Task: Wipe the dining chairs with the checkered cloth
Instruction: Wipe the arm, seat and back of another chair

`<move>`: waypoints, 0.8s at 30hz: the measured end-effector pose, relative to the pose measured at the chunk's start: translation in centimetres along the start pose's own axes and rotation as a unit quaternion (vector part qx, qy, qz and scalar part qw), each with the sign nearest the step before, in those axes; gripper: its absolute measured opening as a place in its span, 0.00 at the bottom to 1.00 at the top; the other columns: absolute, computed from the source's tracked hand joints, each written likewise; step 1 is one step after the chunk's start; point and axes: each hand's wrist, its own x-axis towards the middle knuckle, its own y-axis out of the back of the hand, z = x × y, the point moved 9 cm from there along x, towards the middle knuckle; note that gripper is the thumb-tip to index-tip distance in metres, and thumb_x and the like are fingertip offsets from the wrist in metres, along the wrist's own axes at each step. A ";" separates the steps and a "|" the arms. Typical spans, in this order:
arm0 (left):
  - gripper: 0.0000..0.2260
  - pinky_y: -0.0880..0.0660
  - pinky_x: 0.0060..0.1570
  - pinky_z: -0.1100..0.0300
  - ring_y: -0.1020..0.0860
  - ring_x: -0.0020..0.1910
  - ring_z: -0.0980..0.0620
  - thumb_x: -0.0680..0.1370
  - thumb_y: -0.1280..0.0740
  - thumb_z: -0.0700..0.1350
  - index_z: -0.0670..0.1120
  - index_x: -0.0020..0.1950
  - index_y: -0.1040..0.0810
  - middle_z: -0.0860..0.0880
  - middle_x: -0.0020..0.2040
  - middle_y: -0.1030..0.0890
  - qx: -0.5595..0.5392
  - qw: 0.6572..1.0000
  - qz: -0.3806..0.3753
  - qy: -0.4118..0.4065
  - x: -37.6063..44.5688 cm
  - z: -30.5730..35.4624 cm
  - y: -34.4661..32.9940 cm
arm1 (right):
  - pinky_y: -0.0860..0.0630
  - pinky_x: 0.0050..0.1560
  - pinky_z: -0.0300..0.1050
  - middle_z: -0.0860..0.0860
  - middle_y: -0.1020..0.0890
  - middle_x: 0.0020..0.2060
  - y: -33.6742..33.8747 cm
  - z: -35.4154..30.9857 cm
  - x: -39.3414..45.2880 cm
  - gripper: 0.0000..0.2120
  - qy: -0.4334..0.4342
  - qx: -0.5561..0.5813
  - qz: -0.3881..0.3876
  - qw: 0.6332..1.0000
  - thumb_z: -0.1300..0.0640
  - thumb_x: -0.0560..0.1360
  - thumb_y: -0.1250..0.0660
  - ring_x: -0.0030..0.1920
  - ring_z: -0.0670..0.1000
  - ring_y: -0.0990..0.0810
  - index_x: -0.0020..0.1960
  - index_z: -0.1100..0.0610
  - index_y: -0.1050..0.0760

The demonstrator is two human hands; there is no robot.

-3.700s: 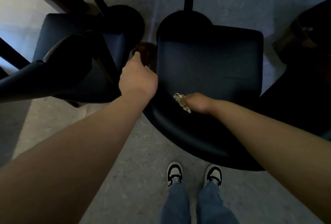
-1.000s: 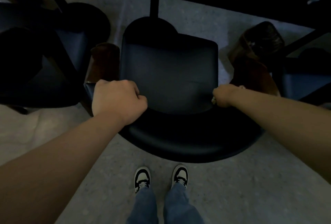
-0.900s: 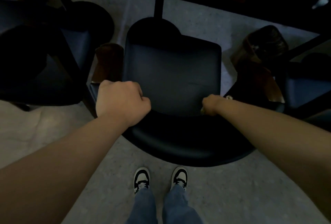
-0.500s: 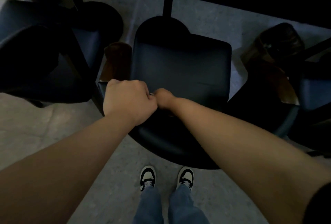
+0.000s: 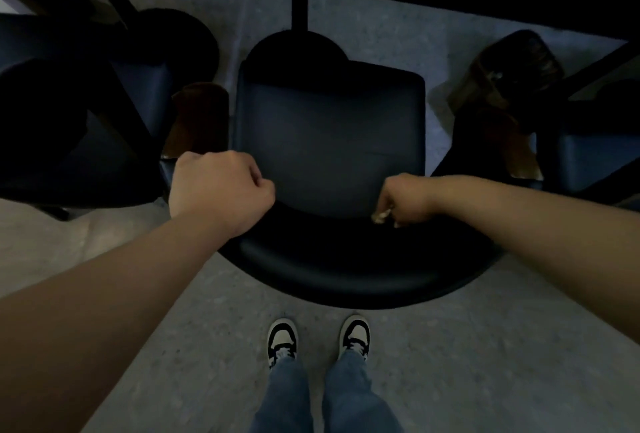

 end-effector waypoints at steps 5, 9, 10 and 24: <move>0.11 0.39 0.43 0.56 0.22 0.39 0.44 0.73 0.38 0.56 0.53 0.41 0.19 0.52 0.33 0.23 0.000 1.000 0.017 -0.005 0.1 0.0 0.2 | 0.23 0.51 0.45 0.55 0.17 0.50 1.8 6.1 -0.8 0.11 -0.099 -0.079 0.009 0.992 0.57 0.74 0.31 0.50 0.55 0.19 0.55 0.59 0.19; 0.11 0.39 0.43 0.56 0.25 0.35 0.47 0.73 0.39 0.56 0.53 0.40 0.20 0.53 0.31 0.25 -0.001 1.000 0.011 0.001 0.1 -0.2 -0.1 | 0.25 0.57 0.48 0.55 0.19 0.53 2.1 7.2 -1.8 0.13 -0.155 -0.019 0.038 0.987 0.55 0.74 0.32 0.52 0.55 0.22 0.58 0.55 0.20; 0.11 0.39 0.43 0.56 0.28 0.33 0.48 0.73 0.39 0.56 0.53 0.40 0.20 0.54 0.30 0.27 -0.001 1.000 0.011 0.003 0.1 -0.3 -0.1 | 0.25 0.57 0.48 0.55 0.19 0.53 2.1 6.5 -2.0 0.13 -0.163 -0.005 0.042 0.986 0.55 0.74 0.32 0.52 0.55 0.22 0.58 0.56 0.20; 0.10 0.34 0.47 0.54 0.21 0.43 0.41 0.73 0.36 0.54 0.52 0.44 0.17 0.46 0.40 0.17 -0.022 0.999 0.047 0.001 0.1 -0.1 0.5 | 0.31 0.38 0.39 0.53 0.19 0.42 4.4 -12.9 1.3 0.11 -0.007 0.387 0.194 0.902 0.63 0.76 0.41 0.47 0.54 0.22 0.44 0.57 0.20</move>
